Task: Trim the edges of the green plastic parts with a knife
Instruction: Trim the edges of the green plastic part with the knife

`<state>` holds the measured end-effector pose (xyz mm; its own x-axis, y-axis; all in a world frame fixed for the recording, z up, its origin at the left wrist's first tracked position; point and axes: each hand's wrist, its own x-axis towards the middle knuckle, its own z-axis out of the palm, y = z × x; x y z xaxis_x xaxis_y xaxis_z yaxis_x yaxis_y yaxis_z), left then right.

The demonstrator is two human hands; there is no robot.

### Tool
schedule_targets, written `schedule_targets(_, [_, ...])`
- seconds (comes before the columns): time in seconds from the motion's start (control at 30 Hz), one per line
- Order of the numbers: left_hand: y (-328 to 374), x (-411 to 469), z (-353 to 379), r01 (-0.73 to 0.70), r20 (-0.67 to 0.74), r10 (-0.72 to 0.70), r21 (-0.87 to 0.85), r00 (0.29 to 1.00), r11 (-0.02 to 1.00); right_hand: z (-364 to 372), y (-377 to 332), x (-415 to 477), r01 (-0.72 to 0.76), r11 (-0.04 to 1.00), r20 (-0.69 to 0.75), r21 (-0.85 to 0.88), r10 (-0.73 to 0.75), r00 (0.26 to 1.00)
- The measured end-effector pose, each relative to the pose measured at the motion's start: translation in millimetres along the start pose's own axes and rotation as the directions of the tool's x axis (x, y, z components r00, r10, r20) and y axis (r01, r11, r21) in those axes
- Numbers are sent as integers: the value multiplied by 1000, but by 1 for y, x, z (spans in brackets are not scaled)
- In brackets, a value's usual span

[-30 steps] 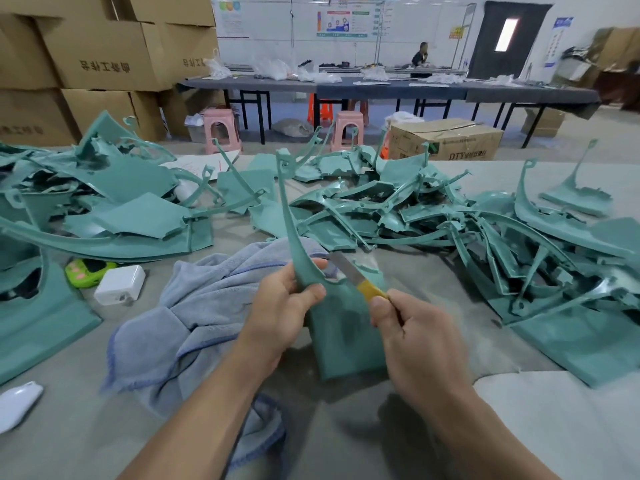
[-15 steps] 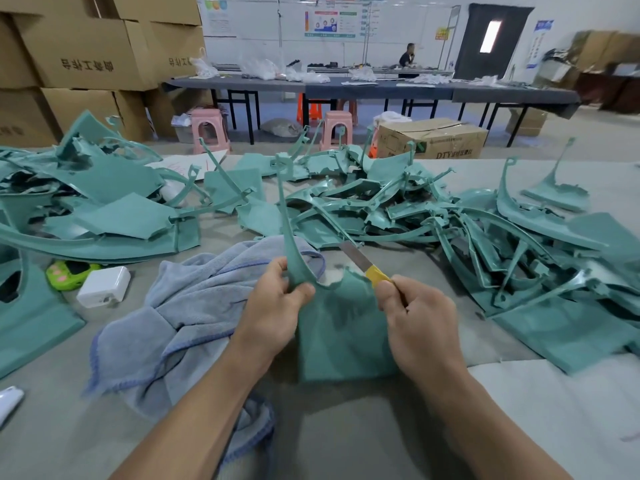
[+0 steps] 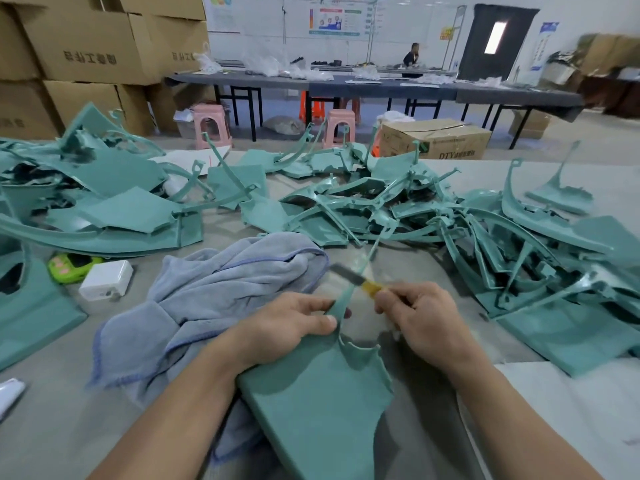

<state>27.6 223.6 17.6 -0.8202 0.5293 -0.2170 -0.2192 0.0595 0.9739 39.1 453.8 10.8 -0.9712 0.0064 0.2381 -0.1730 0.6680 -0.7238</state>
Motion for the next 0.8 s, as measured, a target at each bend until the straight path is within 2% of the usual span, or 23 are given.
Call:
schedule_targets(0.07, [1, 0, 1, 12, 7, -12, 37, 1000, 999, -3, 4, 5, -86, 994, -250, -67, 67, 966])
schedule_targets(0.1, [1, 0, 2, 10, -4, -10, 42, 1000, 999, -5, 6, 6, -76, 996, -309, -41, 59, 949])
schedule_targets(0.13, [2, 0, 2, 7, -5, -7, 37, 1000, 999, -6, 7, 5, -27, 999, -274, 41, 38, 961])
schedule_targets(0.17, [2, 0, 2, 4, 17, -4, 23, 1000, 1000, -7, 6, 2, 20, 993, -171, 120, 0, 985])
schedule_targets(0.23, [3, -3, 3, -5, 126, 7, -16, 992, 1000, -4, 2, -7, 73, 993, 53, 95, -78, 995])
schedule_targets(0.27, [3, -4, 1, -9, 162, 12, -19, 987, 1000, 0, 5, -8, 75, 996, 50, 45, -77, 996])
schedule_targets(0.3, [4, -5, -1, -16, 157, 18, -13, 987, 1000, 0, 7, -5, 41, 999, -42, 33, -40, 998])
schedule_targets(0.37, [10, -5, -9, -32, 52, 32, -11, 998, 999, -5, 12, 2, -87, 990, -305, 113, 118, 945])
schedule_targets(0.4, [13, -4, -14, -46, -26, 45, -18, 999, 999, -8, 13, 3, -122, 968, -353, 217, 195, 915])
schedule_targets(0.47, [20, -6, -25, -80, -214, 85, 31, 973, 996, -11, 11, 1, -185, 928, -280, 325, 281, 918])
schedule_targets(0.5, [21, -7, -29, -102, -301, 109, 40, 947, 994, -9, 8, -3, -250, 935, -211, 251, 304, 929])
schedule_targets(0.53, [21, -7, -32, -131, -365, 124, 5, 923, 991, -6, 6, -8, -321, 943, -163, 83, 331, 930])
schedule_targets(0.6, [22, -8, -30, -200, -433, 141, -93, 890, 975, -3, -4, -16, -392, 874, -250, -288, 327, 911])
schedule_targets(0.63, [22, -7, -27, -235, -460, 163, -102, 873, 967, -3, -11, -19, -390, 847, -331, -360, 275, 903])
schedule_targets(0.67, [21, -6, -25, -269, -482, 197, -86, 854, 959, -4, -18, -21, -341, 873, -386, -350, 197, 901])
schedule_targets(0.7, [21, -5, -25, -297, -499, 230, -58, 836, 953, -4, -26, -22, -234, 929, -364, -287, 120, 924])
schedule_targets(0.77, [24, -6, -23, -319, -488, 295, 36, 821, 947, 1, -46, -25, -50, 999, -184, 20, 52, 982])
schedule_targets(0.8, [26, -6, -21, -323, -453, 309, 48, 836, 945, 9, -54, -24, -50, 984, -42, 171, 58, 997])
